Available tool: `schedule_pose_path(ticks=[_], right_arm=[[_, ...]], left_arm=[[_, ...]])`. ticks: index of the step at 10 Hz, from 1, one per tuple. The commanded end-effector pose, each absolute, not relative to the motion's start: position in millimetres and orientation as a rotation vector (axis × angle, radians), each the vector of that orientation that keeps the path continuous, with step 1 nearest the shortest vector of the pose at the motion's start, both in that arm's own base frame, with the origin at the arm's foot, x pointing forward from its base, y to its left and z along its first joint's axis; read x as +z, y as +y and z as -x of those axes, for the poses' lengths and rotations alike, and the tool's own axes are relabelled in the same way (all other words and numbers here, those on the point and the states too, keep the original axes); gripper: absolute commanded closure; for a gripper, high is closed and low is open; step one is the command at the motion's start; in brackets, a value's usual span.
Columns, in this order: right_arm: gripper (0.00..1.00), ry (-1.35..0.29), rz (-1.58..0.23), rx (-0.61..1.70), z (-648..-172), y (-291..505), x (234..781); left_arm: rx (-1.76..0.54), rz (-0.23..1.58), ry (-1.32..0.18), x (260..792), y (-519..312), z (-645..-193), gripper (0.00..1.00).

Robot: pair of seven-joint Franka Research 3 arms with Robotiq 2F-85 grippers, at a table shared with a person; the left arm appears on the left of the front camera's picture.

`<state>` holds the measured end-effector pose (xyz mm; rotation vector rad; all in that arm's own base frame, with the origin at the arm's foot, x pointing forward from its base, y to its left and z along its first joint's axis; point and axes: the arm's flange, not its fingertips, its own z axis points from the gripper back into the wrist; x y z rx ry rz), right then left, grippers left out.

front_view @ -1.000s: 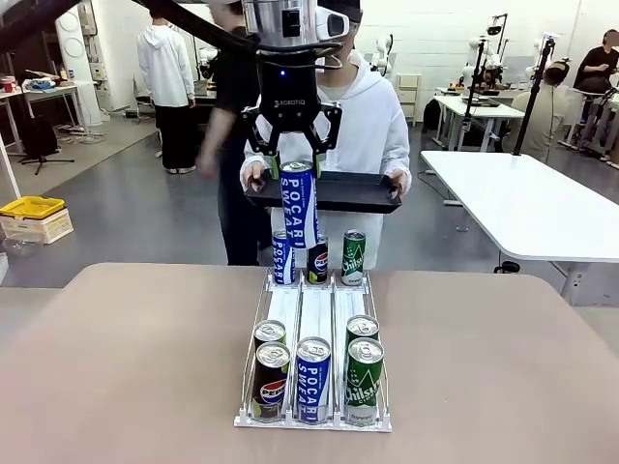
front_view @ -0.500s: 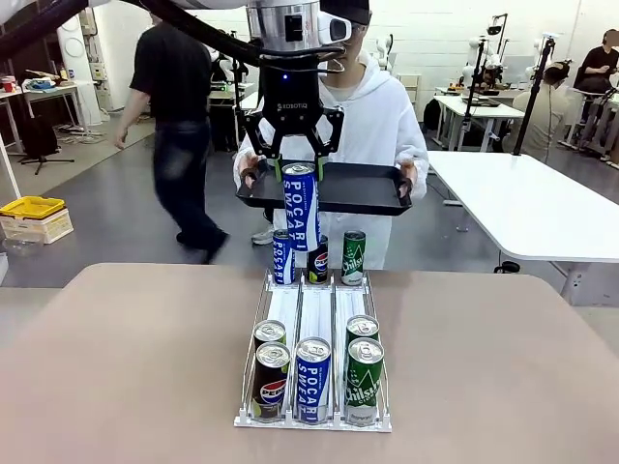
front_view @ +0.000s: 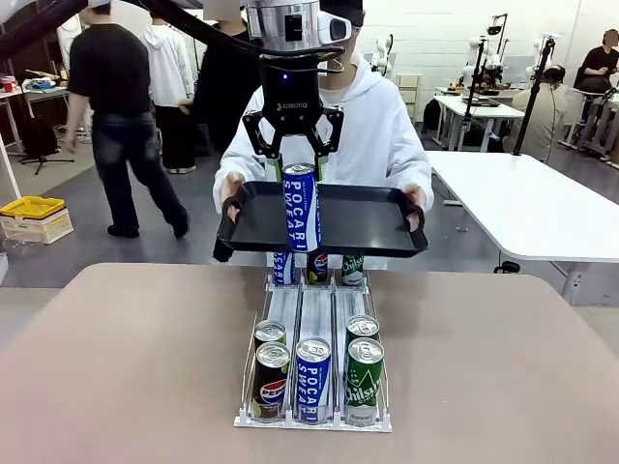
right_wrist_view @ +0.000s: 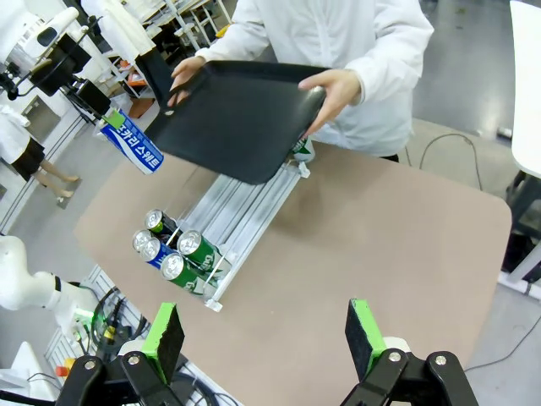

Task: Retrieve and hand over the desired beverage to the person.
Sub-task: Place the picked can on the Handle tray extended by the person.

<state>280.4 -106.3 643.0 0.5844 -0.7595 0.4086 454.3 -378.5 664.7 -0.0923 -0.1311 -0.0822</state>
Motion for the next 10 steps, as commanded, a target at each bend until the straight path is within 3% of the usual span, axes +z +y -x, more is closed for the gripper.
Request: schedule_pose_path(ticks=[1,10], right_arm=[[0.00,-0.763,-0.596,0.422,-281.3,-106.6,641.5],[0.00,-0.763,-0.596,0.422,-281.3,-106.6,641.5]], left_arm=[[-0.072,0.089,-0.138,669.4,-375.6,-448.8,1.00],[-0.072,0.089,-0.138,669.4,-375.6,-448.8,1.00]])
